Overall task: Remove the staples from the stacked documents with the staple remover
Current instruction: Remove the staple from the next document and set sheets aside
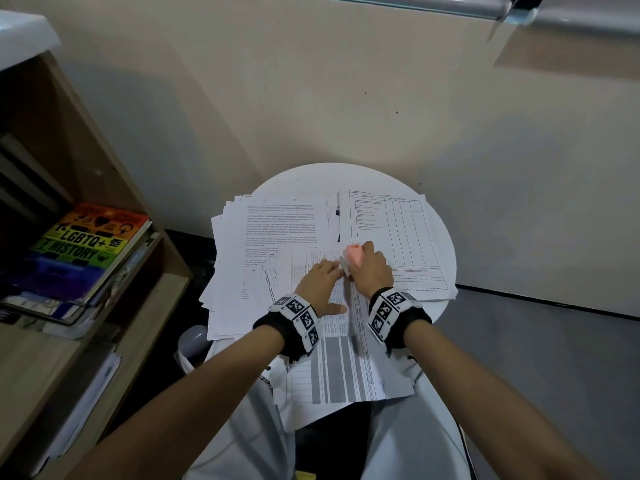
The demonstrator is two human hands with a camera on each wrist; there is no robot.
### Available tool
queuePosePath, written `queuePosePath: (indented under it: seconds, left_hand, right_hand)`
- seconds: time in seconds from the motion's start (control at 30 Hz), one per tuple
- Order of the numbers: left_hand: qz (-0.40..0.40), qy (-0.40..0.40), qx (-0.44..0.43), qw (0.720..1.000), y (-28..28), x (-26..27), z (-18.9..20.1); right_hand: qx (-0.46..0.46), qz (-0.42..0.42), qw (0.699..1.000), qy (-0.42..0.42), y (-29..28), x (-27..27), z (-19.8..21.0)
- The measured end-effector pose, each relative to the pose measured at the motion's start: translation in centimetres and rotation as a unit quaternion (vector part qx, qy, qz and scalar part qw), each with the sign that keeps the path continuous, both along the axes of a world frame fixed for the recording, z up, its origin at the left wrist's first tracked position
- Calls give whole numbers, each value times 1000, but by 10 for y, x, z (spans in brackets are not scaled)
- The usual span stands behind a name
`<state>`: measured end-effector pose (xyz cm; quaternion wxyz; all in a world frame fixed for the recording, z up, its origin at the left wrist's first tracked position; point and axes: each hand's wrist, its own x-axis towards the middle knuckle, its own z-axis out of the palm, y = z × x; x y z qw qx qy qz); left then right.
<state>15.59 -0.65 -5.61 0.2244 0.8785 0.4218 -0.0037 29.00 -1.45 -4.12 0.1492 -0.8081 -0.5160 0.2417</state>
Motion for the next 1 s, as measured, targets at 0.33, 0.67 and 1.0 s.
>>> queuePosePath:
  seconds: [0.33, 0.67, 1.0]
  left_hand:
    - [-1, 3, 7, 1000, -1, -1, 1]
    - [-3, 1, 11, 1000, 0, 1, 3]
    - [3, 18, 9, 1000, 0, 1, 5]
  right_hand:
    - [44, 37, 996, -74, 1, -8, -3]
    - [19, -35, 997, 67, 14, 2, -4]
    - [90, 105, 983, -124, 14, 0, 3]
